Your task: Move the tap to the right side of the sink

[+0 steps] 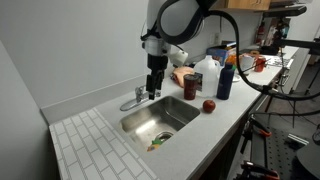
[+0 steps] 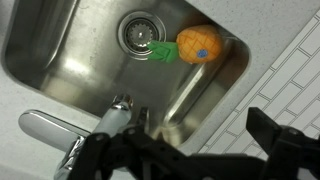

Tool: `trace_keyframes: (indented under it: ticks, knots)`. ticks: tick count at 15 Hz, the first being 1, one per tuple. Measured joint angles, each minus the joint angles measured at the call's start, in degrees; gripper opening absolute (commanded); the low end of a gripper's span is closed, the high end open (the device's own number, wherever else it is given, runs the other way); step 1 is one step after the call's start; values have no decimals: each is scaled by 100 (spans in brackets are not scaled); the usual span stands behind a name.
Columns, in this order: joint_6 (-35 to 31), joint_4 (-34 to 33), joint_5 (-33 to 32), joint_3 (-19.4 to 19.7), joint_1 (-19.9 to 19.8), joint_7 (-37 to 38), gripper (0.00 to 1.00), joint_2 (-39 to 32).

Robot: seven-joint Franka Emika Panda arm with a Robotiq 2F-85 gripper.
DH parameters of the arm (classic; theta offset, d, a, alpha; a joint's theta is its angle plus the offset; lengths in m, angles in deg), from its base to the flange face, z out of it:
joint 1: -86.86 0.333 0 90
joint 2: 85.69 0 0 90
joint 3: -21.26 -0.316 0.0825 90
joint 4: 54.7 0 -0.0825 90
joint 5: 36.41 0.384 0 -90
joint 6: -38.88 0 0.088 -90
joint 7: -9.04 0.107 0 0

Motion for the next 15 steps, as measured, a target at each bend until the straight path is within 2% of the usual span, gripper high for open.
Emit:
trace_keyframes:
  ticks: [8, 15]
  knots:
    - [-21, -621, -560, -2, 136, -4, 100, -473]
    - [-19, -1215, -504, -18, 162, -13, 100, -1135]
